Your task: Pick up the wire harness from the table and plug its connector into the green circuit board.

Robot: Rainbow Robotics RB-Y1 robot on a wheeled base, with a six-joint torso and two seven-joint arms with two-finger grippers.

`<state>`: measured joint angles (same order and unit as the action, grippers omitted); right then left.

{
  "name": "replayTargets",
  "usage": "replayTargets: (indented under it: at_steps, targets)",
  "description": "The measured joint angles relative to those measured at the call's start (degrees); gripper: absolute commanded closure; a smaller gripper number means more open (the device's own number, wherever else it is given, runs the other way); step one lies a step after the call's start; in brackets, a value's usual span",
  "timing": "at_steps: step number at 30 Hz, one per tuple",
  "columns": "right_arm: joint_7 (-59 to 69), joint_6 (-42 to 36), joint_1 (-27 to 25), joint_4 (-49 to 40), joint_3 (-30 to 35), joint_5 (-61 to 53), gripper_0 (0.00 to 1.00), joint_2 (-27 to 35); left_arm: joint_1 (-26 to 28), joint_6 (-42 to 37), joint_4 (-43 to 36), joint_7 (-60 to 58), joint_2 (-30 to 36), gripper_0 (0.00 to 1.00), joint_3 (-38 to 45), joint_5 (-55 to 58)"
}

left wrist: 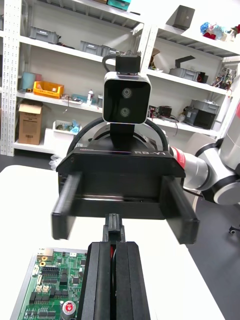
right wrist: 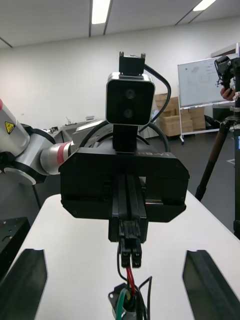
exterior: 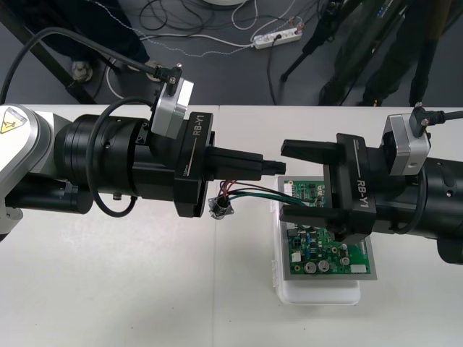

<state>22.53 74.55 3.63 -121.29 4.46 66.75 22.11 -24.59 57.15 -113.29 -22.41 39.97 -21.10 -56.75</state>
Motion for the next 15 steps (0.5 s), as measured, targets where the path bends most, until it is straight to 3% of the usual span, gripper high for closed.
replayTargets:
  at_steps: [7,15]
  targets:
    - [-0.3,1.1,0.0,0.0,1.8,-1.9,0.0,5.9,0.0,0.0,0.0,0.0,0.0,1.0,0.0,0.1]
    - [-0.3,13.1,0.7,-0.2,8.5,0.0,0.0,10.7,0.0,0.0,0.1,0.0,0.0,1.0,0.0,0.2]
